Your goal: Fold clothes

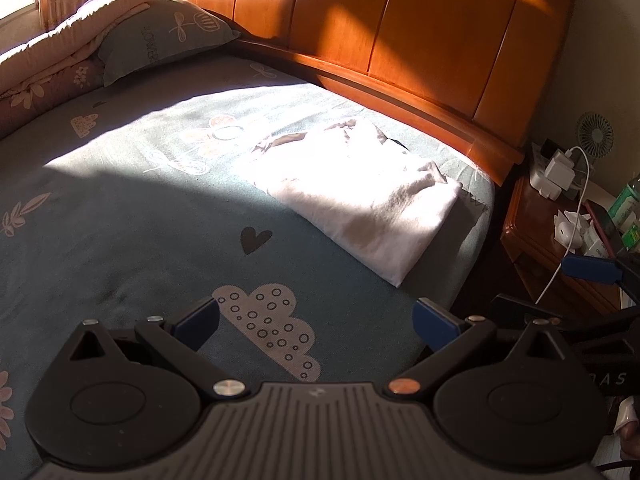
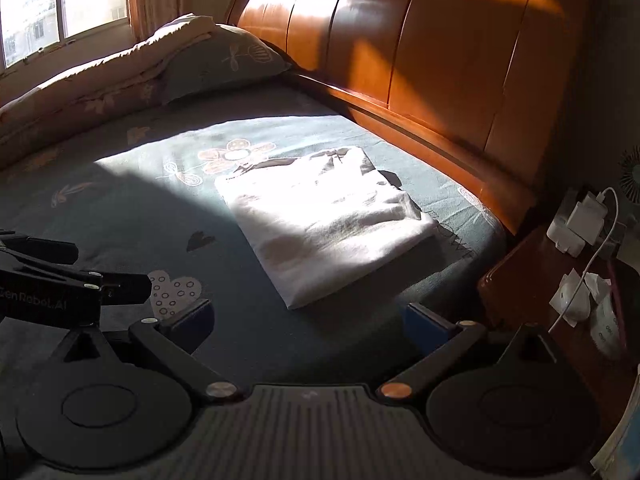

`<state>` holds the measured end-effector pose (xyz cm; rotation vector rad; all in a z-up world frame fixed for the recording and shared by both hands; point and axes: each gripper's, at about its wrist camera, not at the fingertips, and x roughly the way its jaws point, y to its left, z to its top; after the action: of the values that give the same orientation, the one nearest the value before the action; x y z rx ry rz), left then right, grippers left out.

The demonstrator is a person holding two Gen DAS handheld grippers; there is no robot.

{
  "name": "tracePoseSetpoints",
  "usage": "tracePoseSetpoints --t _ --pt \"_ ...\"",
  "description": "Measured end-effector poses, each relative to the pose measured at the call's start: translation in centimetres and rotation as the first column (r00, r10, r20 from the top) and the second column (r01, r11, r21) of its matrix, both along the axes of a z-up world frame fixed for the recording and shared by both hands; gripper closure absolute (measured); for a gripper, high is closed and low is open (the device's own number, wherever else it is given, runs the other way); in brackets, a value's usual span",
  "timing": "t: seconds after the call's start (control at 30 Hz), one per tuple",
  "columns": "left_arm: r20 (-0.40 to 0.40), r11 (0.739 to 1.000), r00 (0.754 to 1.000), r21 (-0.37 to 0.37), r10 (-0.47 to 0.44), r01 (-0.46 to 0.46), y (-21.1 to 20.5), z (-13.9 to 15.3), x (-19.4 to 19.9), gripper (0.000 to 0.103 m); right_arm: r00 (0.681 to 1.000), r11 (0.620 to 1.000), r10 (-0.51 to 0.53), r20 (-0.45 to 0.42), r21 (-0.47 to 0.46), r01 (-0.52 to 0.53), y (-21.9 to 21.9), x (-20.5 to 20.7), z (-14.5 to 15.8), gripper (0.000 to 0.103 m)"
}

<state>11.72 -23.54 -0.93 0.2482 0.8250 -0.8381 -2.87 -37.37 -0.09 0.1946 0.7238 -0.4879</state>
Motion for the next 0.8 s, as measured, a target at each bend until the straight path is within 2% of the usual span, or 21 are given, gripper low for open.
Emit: tracePoseSetpoints --t 0.47,0.8 --pt "0.031 1.0 0.999 0.007 -0.01 0.009 -0.22 -0.01 -0.26 0.001 1.0 1.0 -0.006 -0.009 0.009 0.006 -0.44 0.11 -0.35 0.0" --pt "0.023 1.0 1.0 0.003 -0.01 0.01 -0.25 -0.04 -0.04 0.001 1.0 1.0 -0.009 -0.012 0.012 0.009 -0.65 0.08 -0.44 0.0"
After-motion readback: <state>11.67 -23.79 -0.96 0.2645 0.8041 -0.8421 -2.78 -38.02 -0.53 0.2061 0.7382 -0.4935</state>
